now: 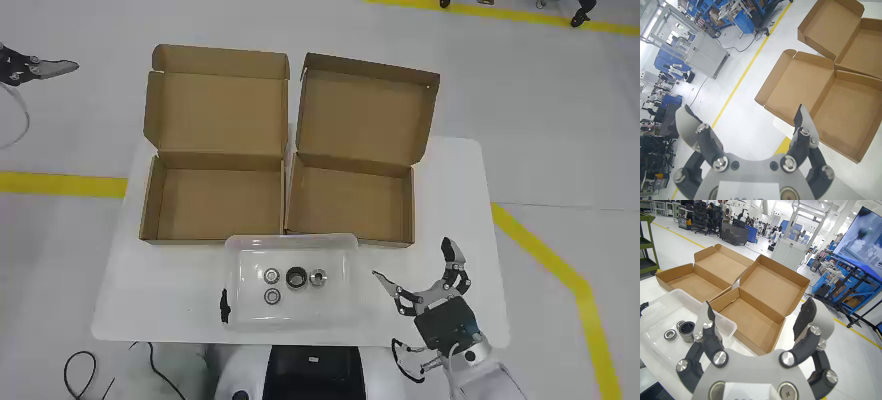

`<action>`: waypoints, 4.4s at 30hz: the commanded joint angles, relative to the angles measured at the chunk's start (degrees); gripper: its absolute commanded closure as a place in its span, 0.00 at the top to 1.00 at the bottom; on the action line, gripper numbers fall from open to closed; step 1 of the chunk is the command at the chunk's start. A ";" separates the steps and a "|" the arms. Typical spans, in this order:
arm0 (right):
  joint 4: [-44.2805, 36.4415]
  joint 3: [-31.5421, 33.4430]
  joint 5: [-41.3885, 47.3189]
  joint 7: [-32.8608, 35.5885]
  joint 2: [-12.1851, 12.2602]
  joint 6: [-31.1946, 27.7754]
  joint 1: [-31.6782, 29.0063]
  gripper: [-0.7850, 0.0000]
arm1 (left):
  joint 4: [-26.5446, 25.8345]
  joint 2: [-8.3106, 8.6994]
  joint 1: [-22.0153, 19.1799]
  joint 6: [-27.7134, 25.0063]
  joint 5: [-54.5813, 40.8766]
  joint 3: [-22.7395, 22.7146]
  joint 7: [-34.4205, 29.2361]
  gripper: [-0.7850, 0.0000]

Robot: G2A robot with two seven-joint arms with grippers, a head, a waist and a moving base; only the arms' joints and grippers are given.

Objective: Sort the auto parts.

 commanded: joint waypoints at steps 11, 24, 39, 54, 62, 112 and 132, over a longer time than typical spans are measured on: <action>0.00 0.00 0.00 0.00 0.00 0.00 0.00 1.00 | 0.00 0.00 0.00 0.00 0.00 0.00 0.00 1.00; 0.00 0.00 0.00 0.00 0.00 0.00 0.00 1.00 | 0.00 0.00 0.00 0.00 0.00 0.00 0.00 1.00; 1.65 -3.80 -4.36 5.05 0.57 -6.56 5.61 1.00 | 0.00 0.00 0.00 0.00 0.00 0.00 0.00 1.00; 11.79 -20.15 -10.01 16.52 0.64 -19.93 22.76 1.00 | 0.00 0.00 0.00 0.00 0.00 0.00 0.00 1.00; 15.07 -19.55 -3.85 20.62 0.39 -18.39 24.26 1.00 | 0.00 0.00 0.00 0.00 0.00 0.00 0.00 1.00; 32.33 -30.51 13.84 45.01 0.19 -31.64 45.65 0.89 | 0.00 0.00 0.00 0.00 0.00 0.00 0.00 1.00; 37.08 -33.51 18.06 51.29 0.21 -27.92 49.10 0.85 | 0.00 0.00 0.00 0.00 0.00 0.00 0.00 1.00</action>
